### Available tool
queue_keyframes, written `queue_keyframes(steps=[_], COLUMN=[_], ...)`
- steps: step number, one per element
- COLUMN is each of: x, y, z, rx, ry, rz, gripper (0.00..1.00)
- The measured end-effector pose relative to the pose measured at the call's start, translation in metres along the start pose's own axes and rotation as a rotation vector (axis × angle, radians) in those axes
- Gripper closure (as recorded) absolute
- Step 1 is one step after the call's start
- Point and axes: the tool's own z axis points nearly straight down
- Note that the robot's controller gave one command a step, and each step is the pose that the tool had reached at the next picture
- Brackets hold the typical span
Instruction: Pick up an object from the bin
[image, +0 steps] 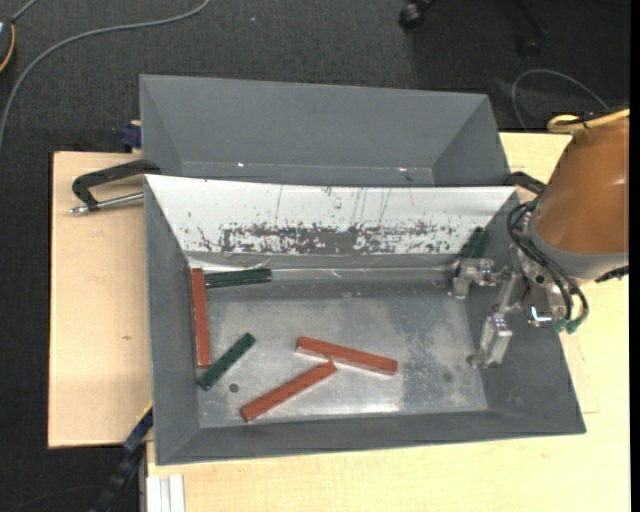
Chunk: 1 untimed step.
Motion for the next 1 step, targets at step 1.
queue_keyframes(steps=[1], x=[0.0149], y=[0.0717], z=[0.0924], rx=[-0.003], ry=[0.001], rz=[-0.120], gripper=[0.00])
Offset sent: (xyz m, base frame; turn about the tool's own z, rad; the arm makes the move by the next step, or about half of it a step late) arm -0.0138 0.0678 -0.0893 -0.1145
